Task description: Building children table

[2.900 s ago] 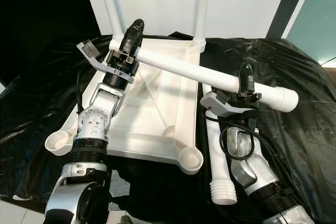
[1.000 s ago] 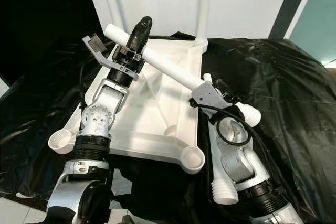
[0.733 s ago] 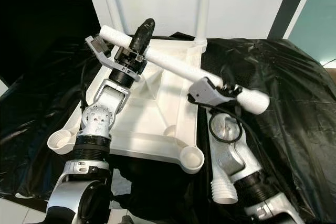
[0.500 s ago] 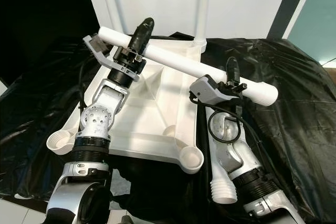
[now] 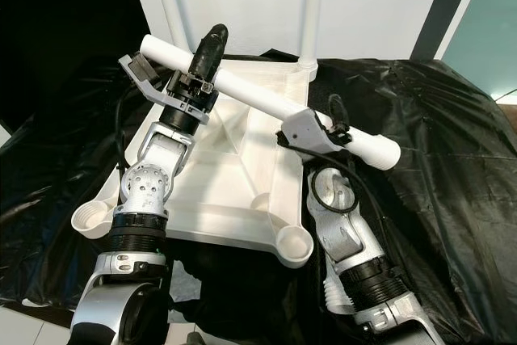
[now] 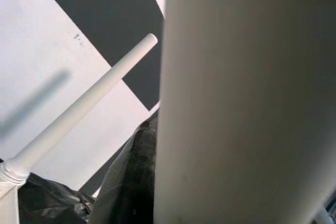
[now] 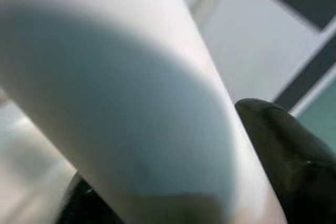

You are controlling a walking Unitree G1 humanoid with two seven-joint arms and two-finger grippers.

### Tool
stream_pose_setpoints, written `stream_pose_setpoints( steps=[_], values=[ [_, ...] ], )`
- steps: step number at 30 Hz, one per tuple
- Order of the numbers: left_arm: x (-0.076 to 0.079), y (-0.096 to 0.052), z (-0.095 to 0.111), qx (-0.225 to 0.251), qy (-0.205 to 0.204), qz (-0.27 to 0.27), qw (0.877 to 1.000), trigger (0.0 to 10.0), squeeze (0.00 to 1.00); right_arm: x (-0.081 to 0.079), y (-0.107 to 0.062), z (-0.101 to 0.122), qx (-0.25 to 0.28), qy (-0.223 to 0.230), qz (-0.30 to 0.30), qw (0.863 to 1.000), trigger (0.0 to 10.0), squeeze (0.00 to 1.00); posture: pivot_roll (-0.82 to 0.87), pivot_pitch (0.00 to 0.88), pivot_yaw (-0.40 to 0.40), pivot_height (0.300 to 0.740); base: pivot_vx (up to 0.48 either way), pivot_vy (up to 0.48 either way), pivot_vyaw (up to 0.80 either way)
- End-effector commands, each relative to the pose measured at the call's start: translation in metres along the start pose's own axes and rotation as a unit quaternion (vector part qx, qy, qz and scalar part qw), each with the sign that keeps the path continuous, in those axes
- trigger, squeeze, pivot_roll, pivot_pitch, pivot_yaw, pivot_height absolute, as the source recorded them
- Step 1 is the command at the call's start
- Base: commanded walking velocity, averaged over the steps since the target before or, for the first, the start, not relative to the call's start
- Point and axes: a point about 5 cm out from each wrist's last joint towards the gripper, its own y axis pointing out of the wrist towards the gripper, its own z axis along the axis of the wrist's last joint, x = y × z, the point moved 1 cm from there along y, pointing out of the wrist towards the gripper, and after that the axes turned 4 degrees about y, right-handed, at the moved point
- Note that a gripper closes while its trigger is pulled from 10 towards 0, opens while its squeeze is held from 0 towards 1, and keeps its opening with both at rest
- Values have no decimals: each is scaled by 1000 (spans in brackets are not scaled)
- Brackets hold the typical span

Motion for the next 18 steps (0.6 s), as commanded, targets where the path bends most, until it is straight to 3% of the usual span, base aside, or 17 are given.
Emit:
stream_pose_setpoints(
  steps=[1, 5, 7, 9, 12, 15, 16, 18],
  values=[
    [16, 6, -14, -8, -30, -57, 998, 0, 0, -15, -4, 5, -7, 21, 74, 997, 10000, 0, -74, 0, 30, 740, 0, 0, 0],
    [16, 5, -13, -7, -29, -56, 998, 0, 0, -12, -6, 7, -9, 27, 86, 996, 10000, 0, -75, 0, 29, 740, 0, 0, 0],
    [14, 5, -14, -10, -20, -53, 998, 0, 0, 11, -26, -5, -47, -4, 169, 984, 10000, 0, -84, 0, 31, 740, 0, 0, 0],
    [12, 5, -14, -11, -14, -48, 999, 0, 0, 32, -41, -14, -74, -30, 210, 974, 10000, 0, -92, 0, 34, 740, 0, 0, 0],
    [11, 6, -15, -12, -13, -46, 999, 0, 0, 46, -48, -23, -96, -44, 220, 970, 10000, 0, -98, 0, 37, 740, 0, 0, 0],
    [11, 6, -15, -12, -13, -47, 999, 0, 0, 49, -50, -25, -104, -46, 225, 968, 10000, 0, -100, 0, 38, 740, 0, 0, 0],
    [11, 7, -15, -12, -13, -47, 999, 0, 0, 51, -52, -27, -109, -47, 231, 966, 0, 0, -102, 0, 40, 740, 0, 0, 0],
    [12, 8, -15, -11, -14, -47, 999, 0, 0, 52, -53, -27, -111, -36, 238, 964, 0, 0, -103, 0, 42, 740, 0, 0, 0]
  ],
)
